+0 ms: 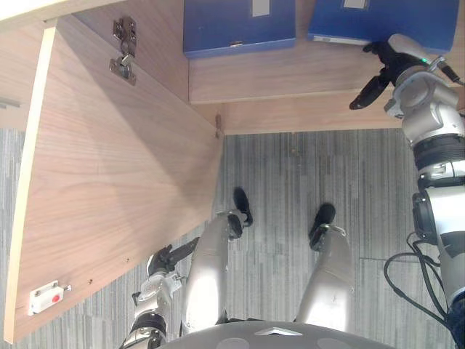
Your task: Walk over to the cabinet, pick up the folder, carry it to the office cabinet, place the folder inside the office cabinet, then close the office cabinet door
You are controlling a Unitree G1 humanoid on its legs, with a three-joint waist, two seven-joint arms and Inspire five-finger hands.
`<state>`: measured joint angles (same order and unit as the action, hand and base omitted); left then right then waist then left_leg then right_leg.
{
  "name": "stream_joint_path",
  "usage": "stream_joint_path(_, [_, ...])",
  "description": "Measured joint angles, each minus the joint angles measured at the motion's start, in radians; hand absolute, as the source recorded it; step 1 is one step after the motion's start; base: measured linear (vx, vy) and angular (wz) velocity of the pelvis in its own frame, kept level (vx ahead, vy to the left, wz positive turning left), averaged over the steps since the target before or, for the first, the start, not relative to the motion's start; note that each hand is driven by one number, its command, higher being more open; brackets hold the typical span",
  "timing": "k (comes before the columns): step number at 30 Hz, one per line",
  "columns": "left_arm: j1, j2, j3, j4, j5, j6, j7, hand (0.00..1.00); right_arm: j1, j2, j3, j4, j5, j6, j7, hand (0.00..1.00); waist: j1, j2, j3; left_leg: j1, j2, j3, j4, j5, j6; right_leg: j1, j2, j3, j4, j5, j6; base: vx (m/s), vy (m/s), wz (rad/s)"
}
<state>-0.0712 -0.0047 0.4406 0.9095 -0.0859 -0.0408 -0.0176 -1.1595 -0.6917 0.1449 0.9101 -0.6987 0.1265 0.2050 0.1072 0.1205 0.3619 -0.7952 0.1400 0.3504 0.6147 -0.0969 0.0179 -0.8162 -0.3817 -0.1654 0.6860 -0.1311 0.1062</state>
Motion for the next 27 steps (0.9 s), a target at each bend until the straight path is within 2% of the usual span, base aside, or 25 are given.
stream_joint_path(5, [0.002, 0.004, 0.005, -0.004, 0.000, 0.007, 0.007, 1.00, -0.026, 0.000, -0.006, 0.014, 0.009, -0.002, -0.019, 1.00, -0.006, 0.000, 0.000, 0.011, 0.013, 0.001, -0.011, 0.001, -0.003, 0.013, 0.014, -0.006, -0.018, 0.002, 0.001, 0.00, -0.017, -0.06])
stream_joint_path(12, [0.030, 0.004, 0.006, 0.001, 0.005, 0.045, 0.008, 1.00, -0.082, 0.009, -0.009, 0.037, 0.015, 0.000, -0.020, 1.00, -0.004, -0.001, 0.000, 0.124, 0.014, 0.017, -0.103, 0.030, -0.011, 0.123, 0.040, -0.024, -0.116, 0.030, 0.009, 0.07, -0.022, -0.08])
stream_joint_path(17, [0.072, 0.004, 0.021, 0.005, 0.015, 0.053, 0.011, 1.00, -0.086, 0.087, 0.065, 0.037, 0.064, -0.005, -0.018, 1.00, -0.017, -0.007, -0.003, 0.223, 0.018, 0.037, -0.182, 0.051, -0.025, 0.205, 0.068, -0.024, -0.178, 0.047, 0.004, 0.09, -0.040, -0.15])
stream_joint_path(20, [0.084, 0.004, 0.026, 0.009, 0.018, 0.070, 0.013, 1.00, -0.045, 0.122, 0.095, 0.036, 0.097, -0.008, -0.017, 1.00, -0.019, -0.011, -0.005, 0.285, 0.021, 0.039, -0.227, 0.066, -0.037, 0.264, 0.080, -0.038, -0.208, 0.048, 0.003, 0.08, -0.058, -0.02])
stream_joint_path(23, [0.111, 0.011, 0.027, 0.018, 0.018, 0.070, 0.016, 1.00, 0.040, 0.162, 0.104, 0.035, 0.128, -0.016, -0.013, 1.00, -0.020, -0.035, -0.019, 0.363, 0.013, 0.039, -0.302, 0.097, -0.052, 0.334, 0.095, -0.055, -0.255, 0.052, -0.004, 0.07, -0.055, 0.00])
stream_joint_path(27, [0.142, 0.015, 0.017, 0.032, 0.022, 0.070, 0.017, 1.00, 0.160, 0.177, 0.102, 0.053, 0.157, -0.030, 0.004, 1.00, -0.016, -0.049, -0.043, 0.453, 0.004, 0.025, -0.382, 0.130, -0.067, 0.424, 0.104, -0.088, -0.293, 0.050, -0.009, 0.07, -0.042, 0.11])
